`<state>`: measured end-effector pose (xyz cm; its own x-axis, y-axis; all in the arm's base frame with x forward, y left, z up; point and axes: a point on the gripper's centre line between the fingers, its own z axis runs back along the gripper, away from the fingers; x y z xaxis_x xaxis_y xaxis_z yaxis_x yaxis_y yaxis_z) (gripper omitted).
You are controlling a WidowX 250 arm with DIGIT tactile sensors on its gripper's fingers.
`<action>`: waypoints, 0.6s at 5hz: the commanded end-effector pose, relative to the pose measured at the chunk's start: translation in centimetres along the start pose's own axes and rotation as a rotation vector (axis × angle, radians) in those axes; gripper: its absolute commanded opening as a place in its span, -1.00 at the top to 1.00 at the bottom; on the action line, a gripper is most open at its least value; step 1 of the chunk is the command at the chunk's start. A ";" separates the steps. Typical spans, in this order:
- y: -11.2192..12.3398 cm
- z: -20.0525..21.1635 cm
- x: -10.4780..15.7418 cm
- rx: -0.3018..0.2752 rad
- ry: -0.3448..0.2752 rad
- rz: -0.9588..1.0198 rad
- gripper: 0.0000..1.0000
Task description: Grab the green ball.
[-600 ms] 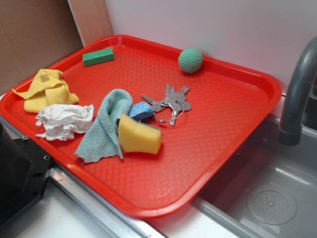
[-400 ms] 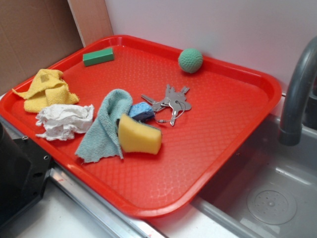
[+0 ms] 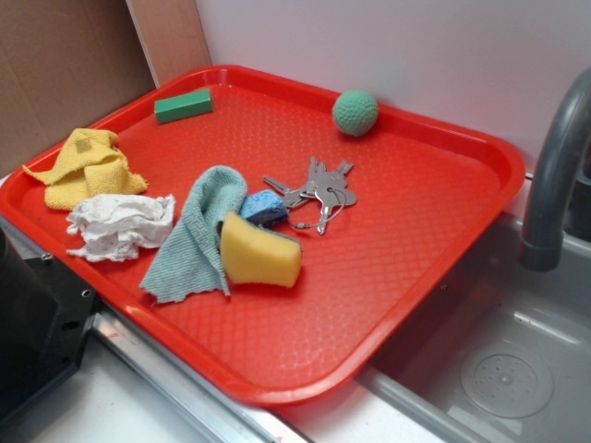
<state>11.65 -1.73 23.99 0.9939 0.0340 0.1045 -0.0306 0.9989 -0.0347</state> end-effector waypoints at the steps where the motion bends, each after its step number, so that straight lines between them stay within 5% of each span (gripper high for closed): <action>1: 0.0 0.3 0.2 -0.001 -0.008 0.000 -1.00; 2: 1.9 -3.3 2.9 -0.096 0.197 0.011 -1.00; 3: 1.9 -6.1 6.9 -0.016 0.148 -0.078 -1.00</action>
<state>18.69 0.31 17.65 0.9969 -0.0399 -0.0671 0.0363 0.9979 -0.0541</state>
